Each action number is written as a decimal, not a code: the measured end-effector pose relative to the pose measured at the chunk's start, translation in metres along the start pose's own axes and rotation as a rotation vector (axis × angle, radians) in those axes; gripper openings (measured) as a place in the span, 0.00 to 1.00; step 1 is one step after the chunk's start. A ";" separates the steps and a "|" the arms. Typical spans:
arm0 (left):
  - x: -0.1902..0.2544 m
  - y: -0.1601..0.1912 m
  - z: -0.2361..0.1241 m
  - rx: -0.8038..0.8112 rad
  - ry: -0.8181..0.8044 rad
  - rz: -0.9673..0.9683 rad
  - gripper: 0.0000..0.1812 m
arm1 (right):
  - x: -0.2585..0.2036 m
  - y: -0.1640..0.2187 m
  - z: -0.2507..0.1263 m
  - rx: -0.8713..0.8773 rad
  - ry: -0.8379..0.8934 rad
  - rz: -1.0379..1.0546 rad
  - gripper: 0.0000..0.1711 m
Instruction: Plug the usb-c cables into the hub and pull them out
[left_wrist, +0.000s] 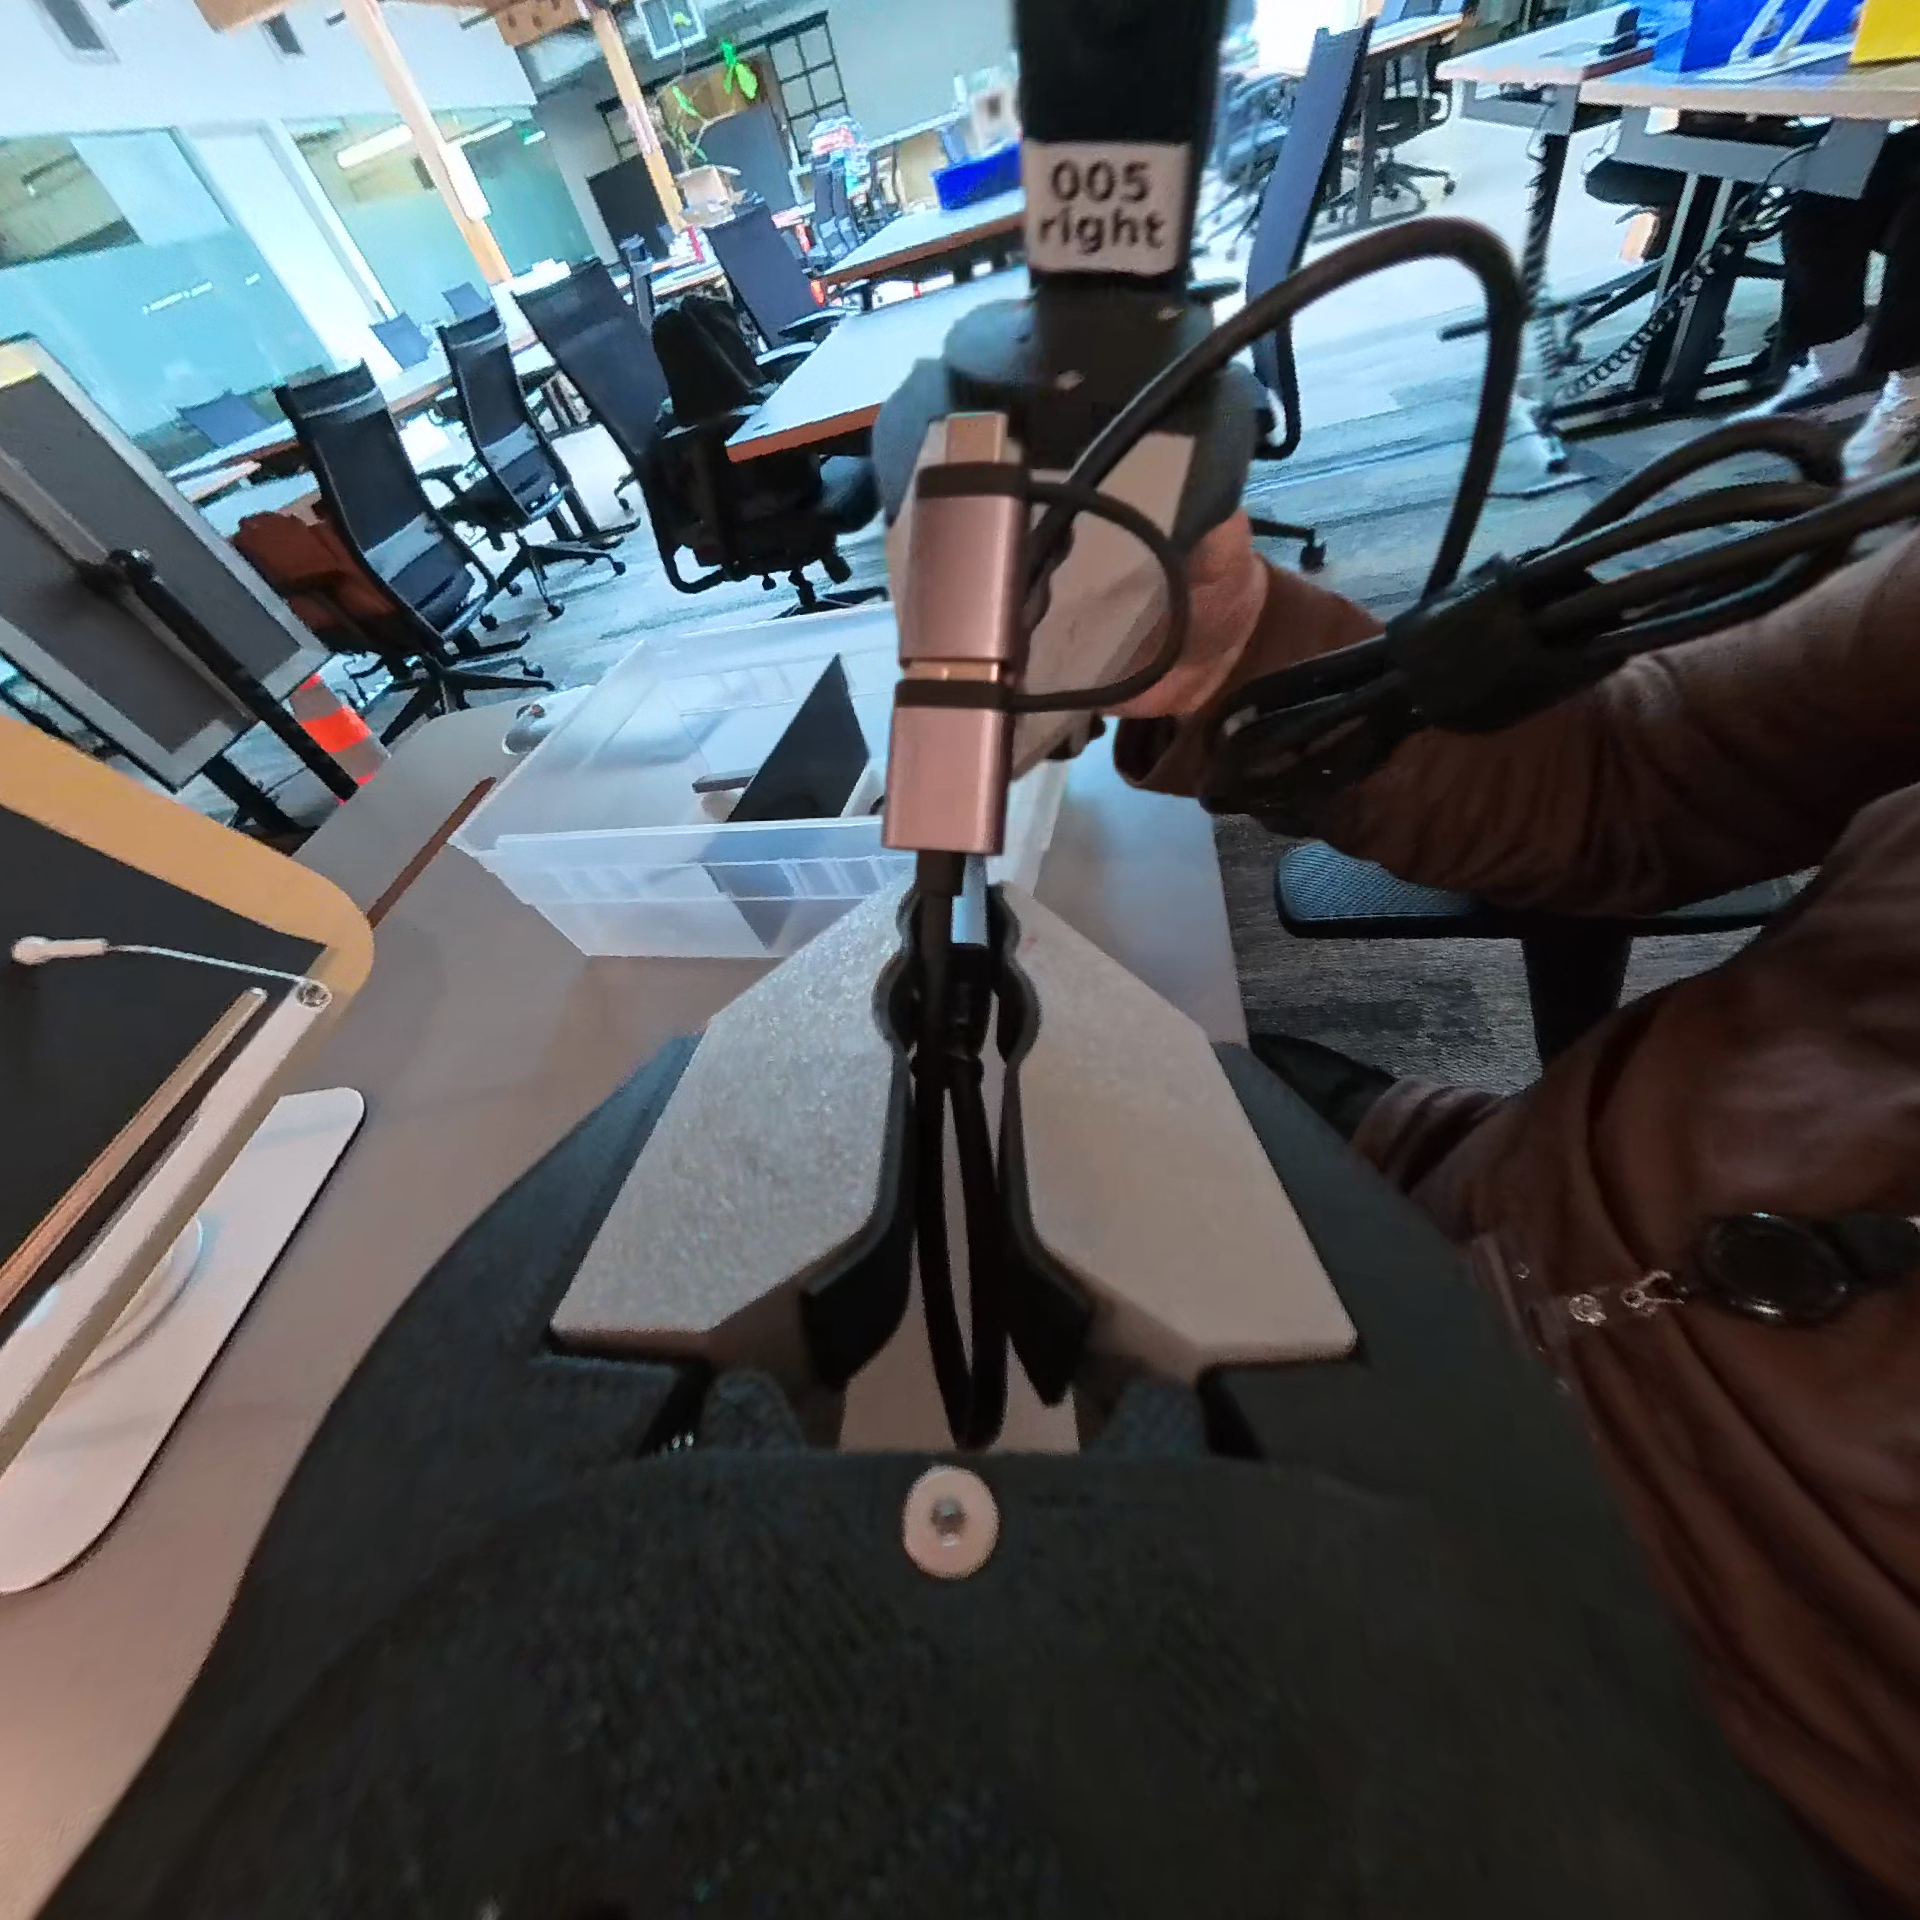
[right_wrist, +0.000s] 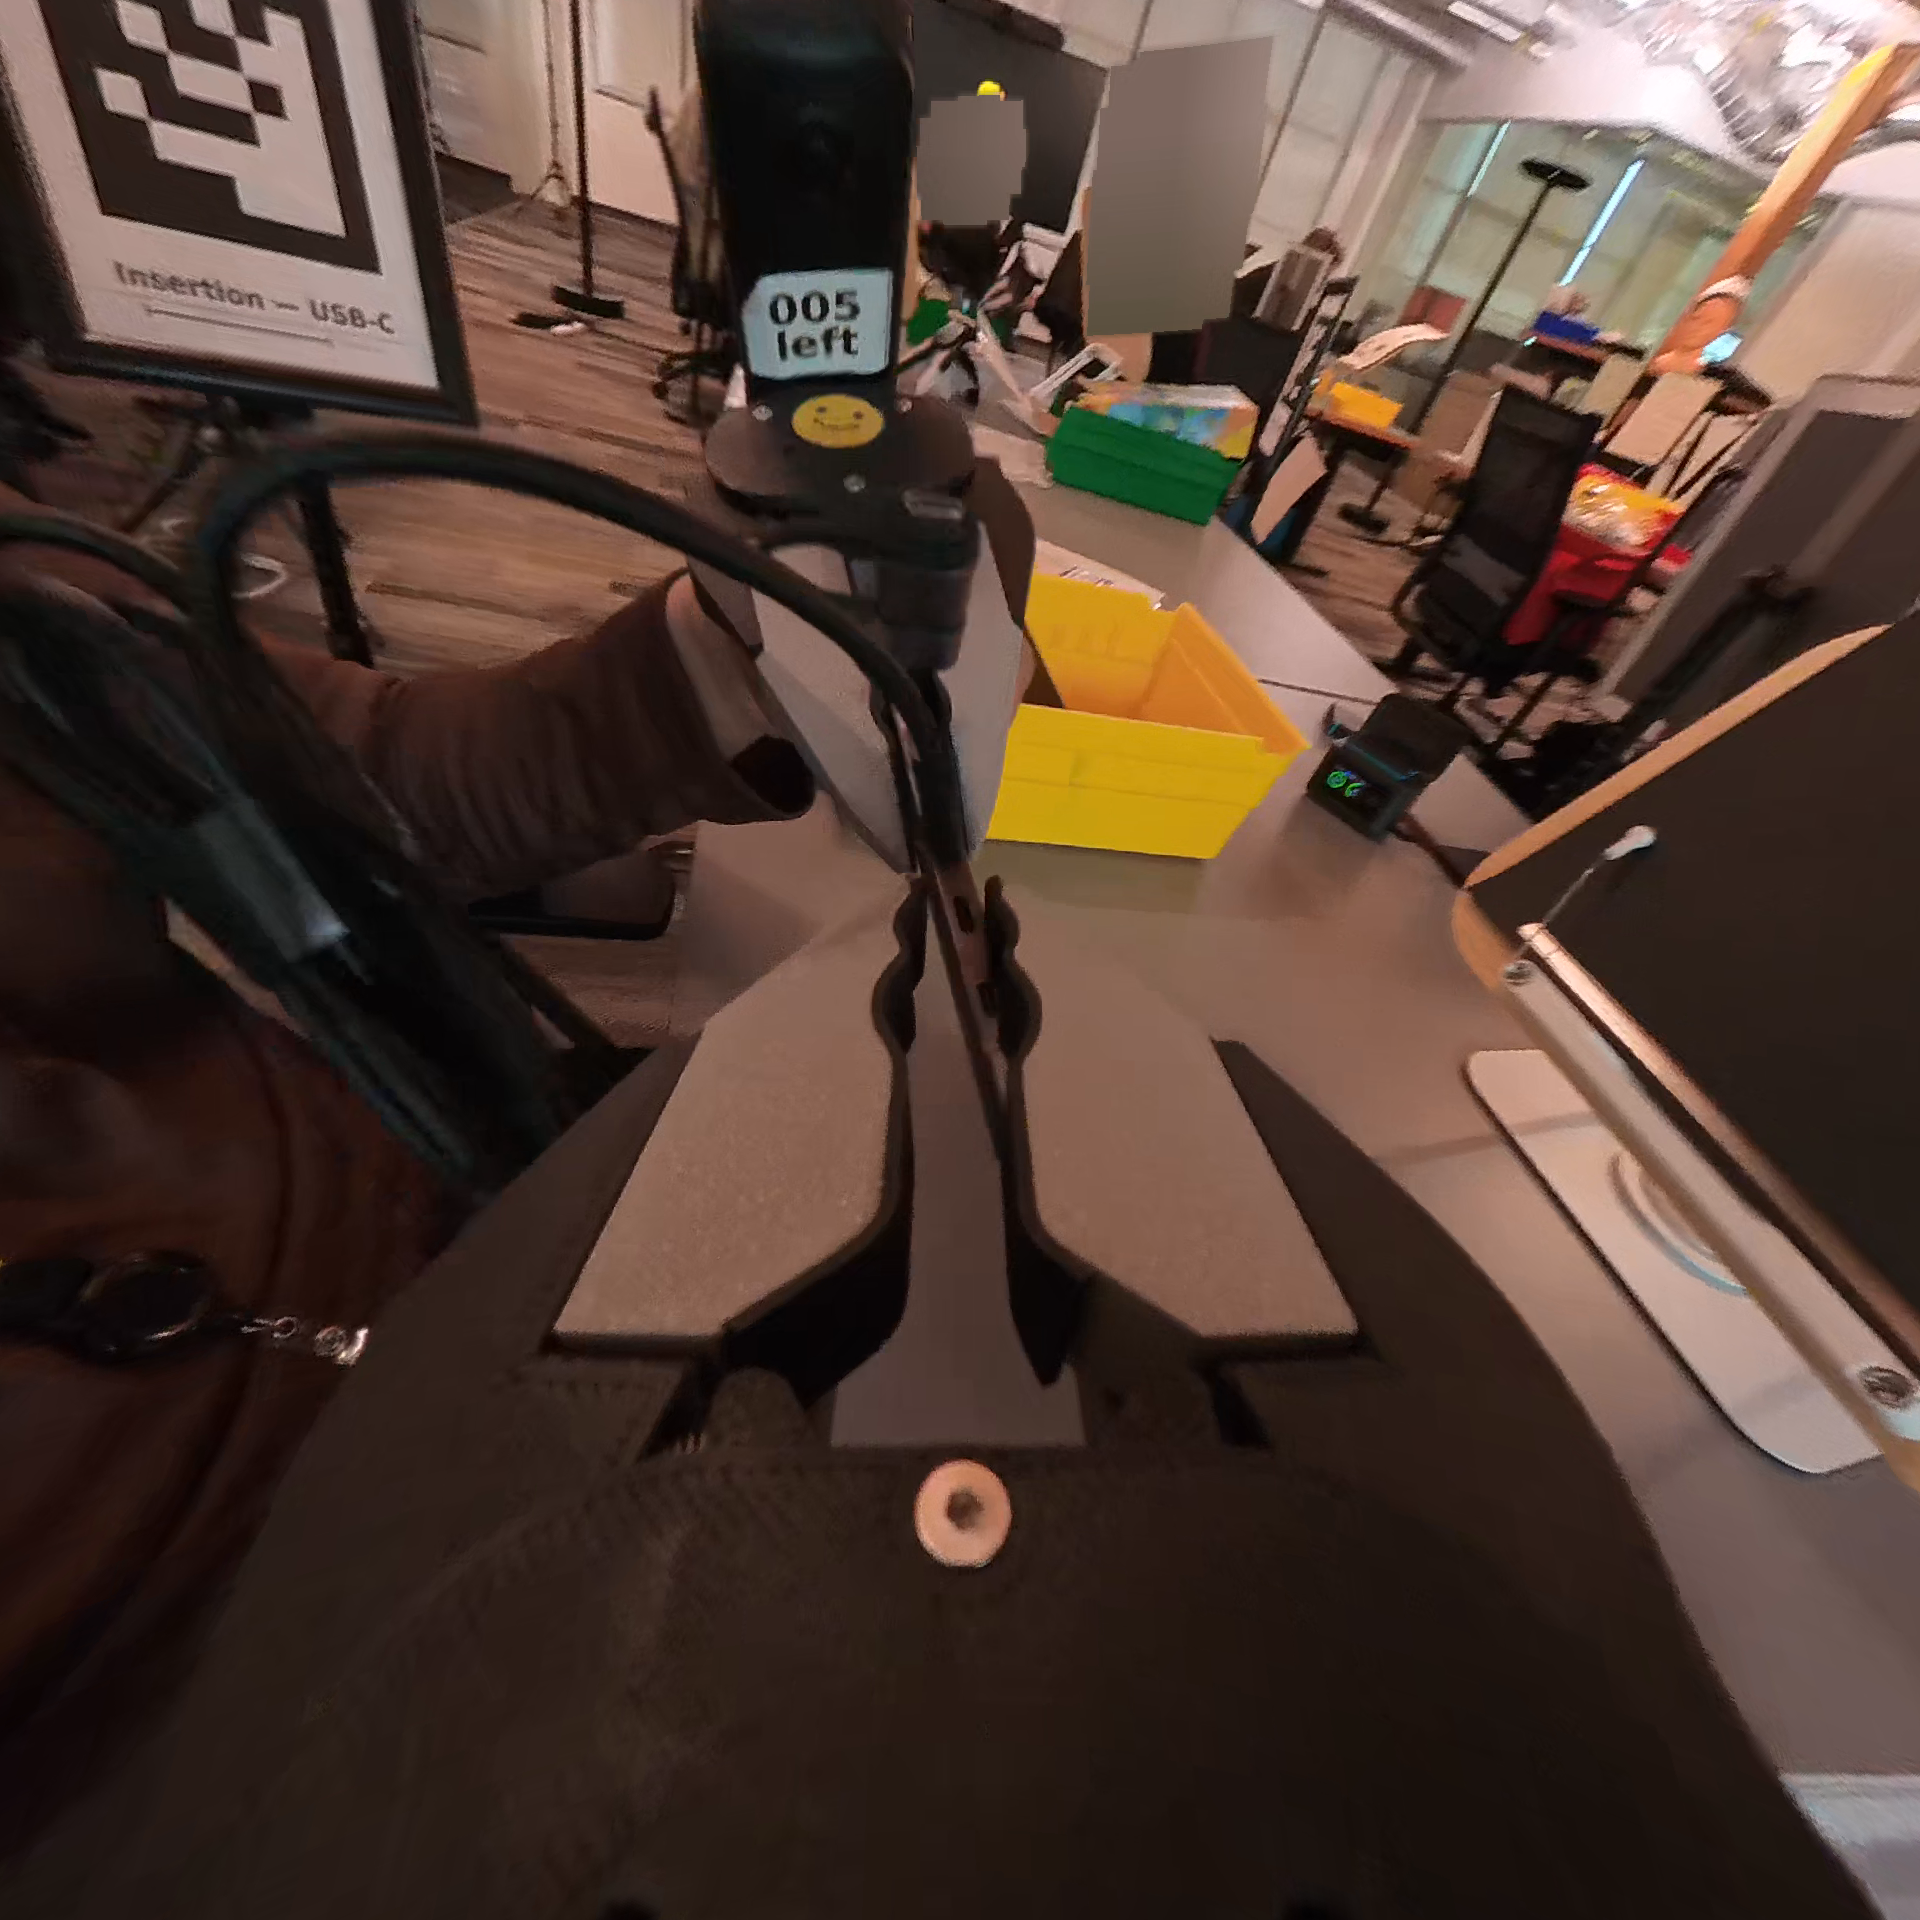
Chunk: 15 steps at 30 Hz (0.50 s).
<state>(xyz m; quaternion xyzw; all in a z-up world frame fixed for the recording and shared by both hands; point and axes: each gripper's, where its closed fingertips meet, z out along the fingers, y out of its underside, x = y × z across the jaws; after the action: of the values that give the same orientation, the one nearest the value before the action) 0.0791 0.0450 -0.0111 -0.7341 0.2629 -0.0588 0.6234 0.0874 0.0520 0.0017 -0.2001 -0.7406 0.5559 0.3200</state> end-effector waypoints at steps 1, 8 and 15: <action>-0.003 0.002 0.000 -0.005 -0.012 -0.009 0.04 | 0.000 -0.003 -0.003 0.012 0.008 -0.001 0.04; -0.003 0.003 0.004 0.014 0.014 -0.056 0.04 | 0.000 -0.009 -0.006 0.056 0.025 0.011 0.03; 0.001 0.004 0.006 0.023 0.057 -0.081 0.04 | 0.002 -0.002 0.006 0.030 0.034 0.012 0.04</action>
<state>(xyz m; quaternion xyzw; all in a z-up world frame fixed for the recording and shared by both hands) 0.0811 0.0493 -0.0166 -0.7350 0.2500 -0.1077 0.6210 0.0822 0.0485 0.0027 -0.2091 -0.7253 0.5655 0.3321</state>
